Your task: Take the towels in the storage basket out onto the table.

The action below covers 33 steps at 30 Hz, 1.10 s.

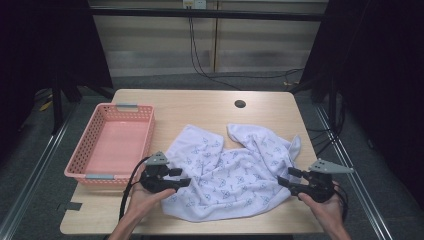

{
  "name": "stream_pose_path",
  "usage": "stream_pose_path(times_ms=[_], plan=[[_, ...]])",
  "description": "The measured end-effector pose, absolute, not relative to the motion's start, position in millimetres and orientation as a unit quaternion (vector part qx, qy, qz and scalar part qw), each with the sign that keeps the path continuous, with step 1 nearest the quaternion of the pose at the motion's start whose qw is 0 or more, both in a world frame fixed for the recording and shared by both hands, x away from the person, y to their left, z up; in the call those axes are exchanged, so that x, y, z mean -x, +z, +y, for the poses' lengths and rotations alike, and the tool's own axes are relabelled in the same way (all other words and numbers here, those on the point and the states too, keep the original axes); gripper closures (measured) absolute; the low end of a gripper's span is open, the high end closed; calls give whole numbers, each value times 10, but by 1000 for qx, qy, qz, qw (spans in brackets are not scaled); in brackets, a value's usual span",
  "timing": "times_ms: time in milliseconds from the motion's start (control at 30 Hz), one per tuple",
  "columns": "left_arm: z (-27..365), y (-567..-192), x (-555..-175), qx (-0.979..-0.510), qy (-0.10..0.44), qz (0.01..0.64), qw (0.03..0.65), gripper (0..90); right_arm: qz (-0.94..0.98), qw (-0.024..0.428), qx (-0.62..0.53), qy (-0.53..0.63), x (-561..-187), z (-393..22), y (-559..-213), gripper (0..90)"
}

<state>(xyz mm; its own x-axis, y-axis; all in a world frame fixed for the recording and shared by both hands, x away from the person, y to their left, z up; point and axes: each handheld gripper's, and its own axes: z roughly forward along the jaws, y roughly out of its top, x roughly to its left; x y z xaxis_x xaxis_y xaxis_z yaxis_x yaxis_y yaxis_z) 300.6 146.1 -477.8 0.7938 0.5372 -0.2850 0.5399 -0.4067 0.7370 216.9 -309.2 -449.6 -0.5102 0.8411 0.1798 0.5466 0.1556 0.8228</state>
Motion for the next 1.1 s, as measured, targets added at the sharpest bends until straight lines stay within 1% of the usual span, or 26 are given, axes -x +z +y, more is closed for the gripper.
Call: stream_pose_path(times_ms=[33,67,100,133,167,233,267,367,400,467,567,600,633,667,700,733,767,800,833,933,1000,1033,1067,1100], plan=[[1431,-4862,-3070,-847,1,322,424,452,745,158,-465,451,-2174,-3056,-4514,380],[1413,-4907,-3107,-853,7,323,411,479,750,150,-464,448,-2187,-2999,-4552,368],[1397,-4947,-3133,-854,-5,322,409,520,754,142,-464,444,-2196,-2953,-4588,358],[1372,-4982,-3139,-861,-10,315,399,610,760,134,-462,438,-2201,-2907,-4628,346],[1344,-4994,-3116,-865,7,309,395,663,766,129,-459,430,-2199,-2860,-4663,341],[1335,-4986,-3108,-867,5,310,389,795,773,125,-455,424,-2196,-2818,-4697,339],[1327,-4998,-3070,-870,6,303,389,870,784,117,-451,410,-2183,-2746,-4763,320],[1311,-4987,-3010,-873,1,299,385,886,793,113,-451,394,-2179,-2701,-4821,311],[1292,-4972,-2921,-878,-1,291,380,890,801,114,-451,378,-2191,-2669,-4876,304],[1290,-4971,-2857,-878,-6,292,380,890,807,121,-448,364,-2218,-2645,-4920,307],[1284,-4974,-2805,-878,-13,288,383,888,827,163,-421,335,-2275,-2563,-5001,302],[1277,-4975,-2796,-877,-13,289,384,888,828,172,-420,330,-2316,-2521,-5011,323],[1277,-4975,-2796,-877,-13,289,384,888,828,172,-420,330,-2316,-2521,-5011,323],[1263,-4987,-2793,-873,-21,293,389,888,824,177,-426,330,-2358,-2511,-5011,362],[1247,-4995,-2795,-871,-28,292,394,887,816,192,-434,331,-2534,-2509,-5013,586],[1207,-4989,-2781,-874,-26,288,390,887,814,199,-436,329,-2598,-2523,-5013,692],[1179,-4991,-2774,-874,-25,287,391,886,811,200,-441,328,-2682,-2536,-5013,745],[1150,-4990,-2768,-876,-26,283,390,886,809,191,-442,336,-2772,-2570,-5018,777],[1112,-4993,-2758,-875,-25,284,392,886,803,178,-452,344,-2857,-2606,-5018,789],[985,-4996,-2736,-877,-30,274,393,884,796,163,-466,351,-3073,-2642,-5022,802],[936,-5003,-2730,-875,-31,275,397,883,792,163,-471,353,-3219,-2636,-5028,805],[887,-5001,-2724,-876,-37,275,395,883,792,163,-471,353,-3219,-2636,-5028,805],[770,-5001,-2707,-876,-39,271,396,880,787,166,-476,354,-3366,-2627,-5038,806],[770,-5001,-2707,-876,-39,271,396,875,787,166,-476,354,-3366,-2627,-5038,806]])
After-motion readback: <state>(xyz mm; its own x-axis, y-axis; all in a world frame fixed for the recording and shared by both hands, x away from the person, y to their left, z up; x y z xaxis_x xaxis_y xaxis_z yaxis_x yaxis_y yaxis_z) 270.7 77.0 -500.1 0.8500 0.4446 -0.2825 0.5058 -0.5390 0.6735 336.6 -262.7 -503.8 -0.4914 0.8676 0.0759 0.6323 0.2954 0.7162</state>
